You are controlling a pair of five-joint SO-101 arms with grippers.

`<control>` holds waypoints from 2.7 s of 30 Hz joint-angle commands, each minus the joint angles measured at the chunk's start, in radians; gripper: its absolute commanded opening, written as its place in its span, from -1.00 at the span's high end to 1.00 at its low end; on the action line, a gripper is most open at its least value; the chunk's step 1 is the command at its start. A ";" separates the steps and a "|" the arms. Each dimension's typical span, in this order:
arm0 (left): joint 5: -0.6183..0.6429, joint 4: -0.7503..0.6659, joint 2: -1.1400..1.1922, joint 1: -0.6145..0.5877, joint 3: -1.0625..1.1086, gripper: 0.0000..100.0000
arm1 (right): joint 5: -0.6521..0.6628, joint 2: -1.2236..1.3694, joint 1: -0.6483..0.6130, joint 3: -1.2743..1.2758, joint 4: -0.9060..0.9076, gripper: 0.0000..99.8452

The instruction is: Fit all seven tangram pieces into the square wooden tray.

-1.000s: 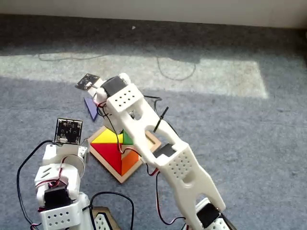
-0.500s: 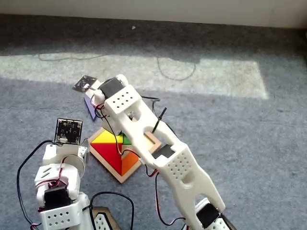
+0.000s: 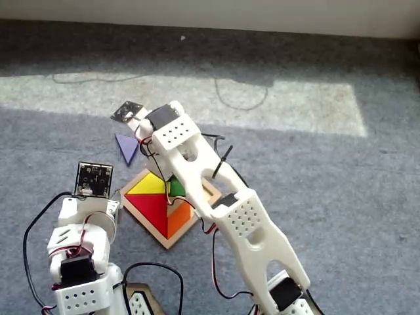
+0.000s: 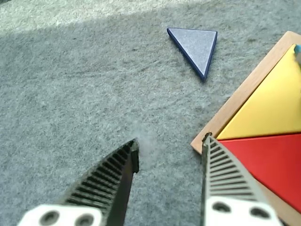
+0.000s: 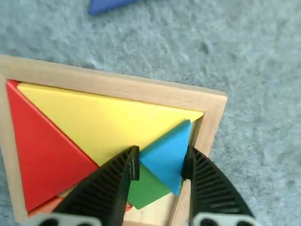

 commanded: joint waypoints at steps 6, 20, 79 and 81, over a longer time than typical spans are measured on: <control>0.003 0.002 -0.013 -0.007 -0.016 0.54 | 0.023 -0.028 0.018 -0.053 0.012 0.70; 0.003 0.002 -0.013 -0.007 -0.016 0.54 | -0.025 -0.022 -0.005 -0.139 0.077 0.47; -0.015 0.051 -0.005 -0.012 -0.171 0.53 | -0.110 -1.604 0.638 1.713 -0.564 0.99; -0.049 0.095 -0.004 -0.010 -0.236 0.53 | -0.114 -1.621 0.662 1.791 -0.642 0.99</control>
